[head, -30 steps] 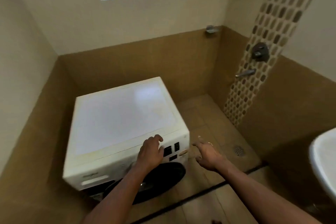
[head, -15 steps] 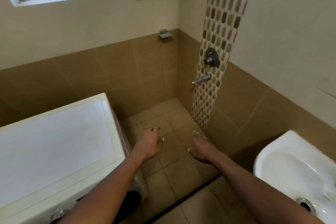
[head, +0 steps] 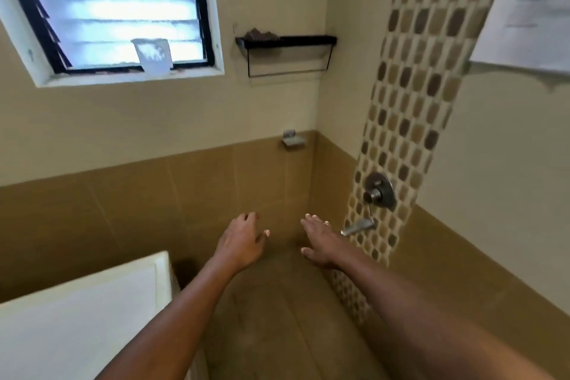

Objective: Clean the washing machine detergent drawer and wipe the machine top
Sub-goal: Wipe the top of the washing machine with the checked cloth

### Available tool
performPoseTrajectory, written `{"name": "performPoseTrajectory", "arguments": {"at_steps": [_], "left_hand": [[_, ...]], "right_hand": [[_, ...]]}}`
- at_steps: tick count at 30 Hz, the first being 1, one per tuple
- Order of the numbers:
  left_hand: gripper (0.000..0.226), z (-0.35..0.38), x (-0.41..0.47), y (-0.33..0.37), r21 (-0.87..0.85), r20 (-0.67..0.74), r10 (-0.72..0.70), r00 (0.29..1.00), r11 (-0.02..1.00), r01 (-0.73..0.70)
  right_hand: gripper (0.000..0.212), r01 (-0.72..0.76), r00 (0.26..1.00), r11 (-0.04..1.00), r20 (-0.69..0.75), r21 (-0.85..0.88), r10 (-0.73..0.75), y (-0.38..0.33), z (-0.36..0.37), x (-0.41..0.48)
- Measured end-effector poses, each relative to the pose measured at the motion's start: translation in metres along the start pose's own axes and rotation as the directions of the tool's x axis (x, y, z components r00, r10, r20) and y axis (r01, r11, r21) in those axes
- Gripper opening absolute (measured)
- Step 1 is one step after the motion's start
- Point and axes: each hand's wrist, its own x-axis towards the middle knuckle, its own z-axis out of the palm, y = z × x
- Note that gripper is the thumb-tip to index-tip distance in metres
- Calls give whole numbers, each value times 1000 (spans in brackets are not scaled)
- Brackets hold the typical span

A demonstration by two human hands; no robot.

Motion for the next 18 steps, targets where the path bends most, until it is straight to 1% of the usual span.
{"name": "performPoseTrajectory", "arguments": {"at_steps": [3, 9, 12, 16, 18], "left_hand": [[57, -46, 60, -2, 17, -100, 16, 995, 1000, -15], [55, -130, 143, 4, 24, -237, 60, 970, 998, -56], [52, -162, 181, 4, 41, -313, 97, 945, 995, -89], [52, -196, 235, 3, 64, -393, 110, 913, 994, -92], [52, -209, 264, 5, 78, -423, 119, 898, 992, -95]], "right_hand": [[81, -2, 999, 999, -43, -50, 0, -3, -47, 60], [79, 41, 987, 990, -150, -134, -62, -5, -134, 138], [74, 56, 967, 986, -238, -159, -93, -1, -180, 178], [72, 90, 933, 975, -324, -204, -154, 5, -240, 233], [68, 106, 908, 969, -376, -223, -186, 9, -268, 265]]}}
